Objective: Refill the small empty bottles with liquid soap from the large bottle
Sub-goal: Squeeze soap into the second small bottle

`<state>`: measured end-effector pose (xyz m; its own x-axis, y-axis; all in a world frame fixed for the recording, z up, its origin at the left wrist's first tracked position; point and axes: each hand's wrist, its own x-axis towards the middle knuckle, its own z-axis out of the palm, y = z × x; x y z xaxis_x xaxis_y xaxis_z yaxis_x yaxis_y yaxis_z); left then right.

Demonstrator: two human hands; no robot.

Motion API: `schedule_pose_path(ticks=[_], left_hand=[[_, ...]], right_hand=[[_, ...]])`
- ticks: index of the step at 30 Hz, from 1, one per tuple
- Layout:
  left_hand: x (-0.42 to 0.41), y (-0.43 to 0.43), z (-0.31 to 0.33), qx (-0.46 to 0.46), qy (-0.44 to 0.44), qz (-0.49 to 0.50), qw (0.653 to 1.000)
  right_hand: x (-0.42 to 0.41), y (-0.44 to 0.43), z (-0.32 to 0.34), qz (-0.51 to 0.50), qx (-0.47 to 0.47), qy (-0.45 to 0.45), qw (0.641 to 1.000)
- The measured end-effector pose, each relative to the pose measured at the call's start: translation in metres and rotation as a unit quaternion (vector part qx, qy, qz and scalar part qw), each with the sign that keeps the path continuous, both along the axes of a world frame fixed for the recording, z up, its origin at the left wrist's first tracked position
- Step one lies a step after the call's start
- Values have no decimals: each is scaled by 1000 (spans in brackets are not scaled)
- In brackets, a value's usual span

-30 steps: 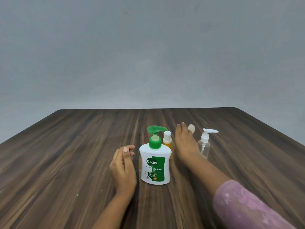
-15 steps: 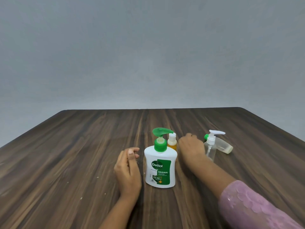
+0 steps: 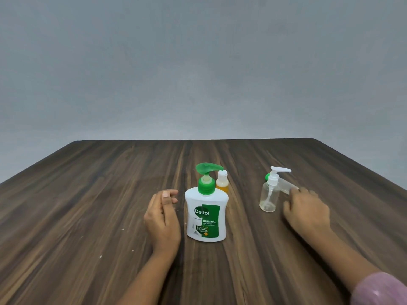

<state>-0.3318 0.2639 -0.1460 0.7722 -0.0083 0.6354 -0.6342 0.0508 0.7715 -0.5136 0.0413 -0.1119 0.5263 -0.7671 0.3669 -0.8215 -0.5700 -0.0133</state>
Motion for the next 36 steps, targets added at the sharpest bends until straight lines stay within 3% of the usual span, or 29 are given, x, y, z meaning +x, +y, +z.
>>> schedule_pose_path(ticks=[4, 9, 12, 15, 18, 21, 23, 25, 26, 29, 32, 36], left_hand=[[0, 1, -1, 13, -5, 1, 1000], [0, 2, -1, 21, -11, -3, 1000], [0, 2, -1, 25, -13, -1, 1000], [0, 2, 0, 24, -18, 0, 1000], [-1, 1, 2, 16, -19, 2, 1000], [-8, 5, 7, 7, -55, 19, 998], [-18, 8, 11, 12, -106, 42, 993], [-28, 10, 14, 13, -182, 55, 982], [-32, 10, 14, 13, -225, 52, 973], [-38, 8, 11, 18, -361, 28, 932], [-37, 8, 7, 44, -464, 4, 885], [-40, 10, 7, 101, -515, -26, 851]], right_hand=[[13, -33, -14, 49, -10, -62, 997], [29, -44, -20, 65, 42, 31, 996], [25, -38, -19, 27, 25, 24, 999], [10, -19, -7, -15, -12, 44, 999], [-14, 15, 6, -37, 26, 53, 998], [-37, 59, 9, -14, 59, 56, 997], [-46, 86, 7, 37, 51, -4, 998], [-48, 102, 2, 161, 87, -152, 971], [-46, 106, 1, 247, 132, -215, 936], [-34, 120, 3, 439, 179, -256, 842], [-23, 128, -2, 510, 169, -264, 801], [-17, 124, -13, 517, 170, -307, 780]])
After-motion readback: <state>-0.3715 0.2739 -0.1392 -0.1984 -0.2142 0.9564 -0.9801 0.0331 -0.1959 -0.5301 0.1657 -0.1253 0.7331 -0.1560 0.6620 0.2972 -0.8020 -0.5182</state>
